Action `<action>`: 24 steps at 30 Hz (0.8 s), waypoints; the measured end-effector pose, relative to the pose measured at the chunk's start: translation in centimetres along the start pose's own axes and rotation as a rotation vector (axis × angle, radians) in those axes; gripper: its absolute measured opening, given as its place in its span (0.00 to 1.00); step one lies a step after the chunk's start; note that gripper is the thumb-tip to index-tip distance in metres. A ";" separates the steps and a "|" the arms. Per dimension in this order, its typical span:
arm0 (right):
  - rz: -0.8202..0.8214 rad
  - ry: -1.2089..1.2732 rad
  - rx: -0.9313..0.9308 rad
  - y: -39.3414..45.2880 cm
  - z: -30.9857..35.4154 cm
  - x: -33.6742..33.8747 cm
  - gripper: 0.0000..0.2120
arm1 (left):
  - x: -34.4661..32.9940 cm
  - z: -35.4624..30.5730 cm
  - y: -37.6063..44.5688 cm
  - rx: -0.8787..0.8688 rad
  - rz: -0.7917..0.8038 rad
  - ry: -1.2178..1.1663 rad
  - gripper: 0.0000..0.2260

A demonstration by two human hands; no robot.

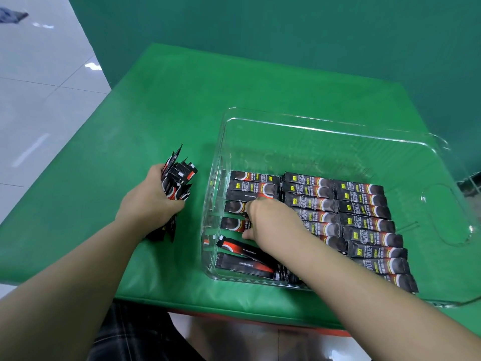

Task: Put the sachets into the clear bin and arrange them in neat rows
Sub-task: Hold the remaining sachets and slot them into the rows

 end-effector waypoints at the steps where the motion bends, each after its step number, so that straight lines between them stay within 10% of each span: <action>1: 0.000 -0.008 0.001 0.0 0.0 0.0 0.22 | 0.0 0.1 0.0 0.001 0.000 -0.001 0.34; 24: -0.133 -0.083 0.003 -0.9 -0.3 0.7 0.14 | 0.0 0.1 0.0 -0.001 0.003 0.015 0.36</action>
Point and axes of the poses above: each hand's wrist, its own y-axis towards the middle knuckle, its own x-axis out of the back of the hand, z = x × y, the point moved 4 cm from there along y, towards the middle knuckle, and after that the axes turned 11 degrees about -z, right-handed, at the moved point
